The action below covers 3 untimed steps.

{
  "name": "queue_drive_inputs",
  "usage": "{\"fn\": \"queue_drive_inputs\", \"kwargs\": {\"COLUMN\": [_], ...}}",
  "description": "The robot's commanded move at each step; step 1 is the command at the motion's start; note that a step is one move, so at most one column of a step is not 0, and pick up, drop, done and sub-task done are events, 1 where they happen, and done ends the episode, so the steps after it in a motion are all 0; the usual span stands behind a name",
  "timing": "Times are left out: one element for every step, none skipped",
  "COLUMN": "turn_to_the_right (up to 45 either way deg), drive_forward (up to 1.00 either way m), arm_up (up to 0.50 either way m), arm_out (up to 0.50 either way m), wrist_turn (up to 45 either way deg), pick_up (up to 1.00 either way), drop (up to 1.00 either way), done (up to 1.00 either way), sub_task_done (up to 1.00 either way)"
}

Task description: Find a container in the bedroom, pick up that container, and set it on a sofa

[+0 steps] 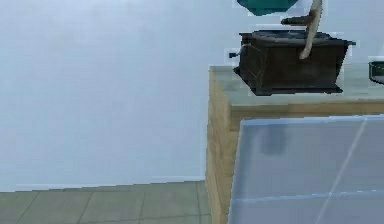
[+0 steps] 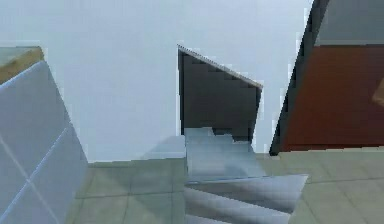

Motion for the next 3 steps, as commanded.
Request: {"fn": "queue_drive_inputs", "kwargs": {"turn_to_the_right": [0.0,-36.0,45.0], "drive_forward": [0.20,0.00,0.00], "arm_up": [0.00,0.00,0.00], "arm_out": [0.00,0.00,0.00], "wrist_turn": [0.0,0.0,0.0], "pick_up": [0.00,0.00,0.00], "drop": [0.00,0.00,0.00], "done": [0.00,0.00,0.00], "sub_task_done": [0.00,0.00,0.00]}}
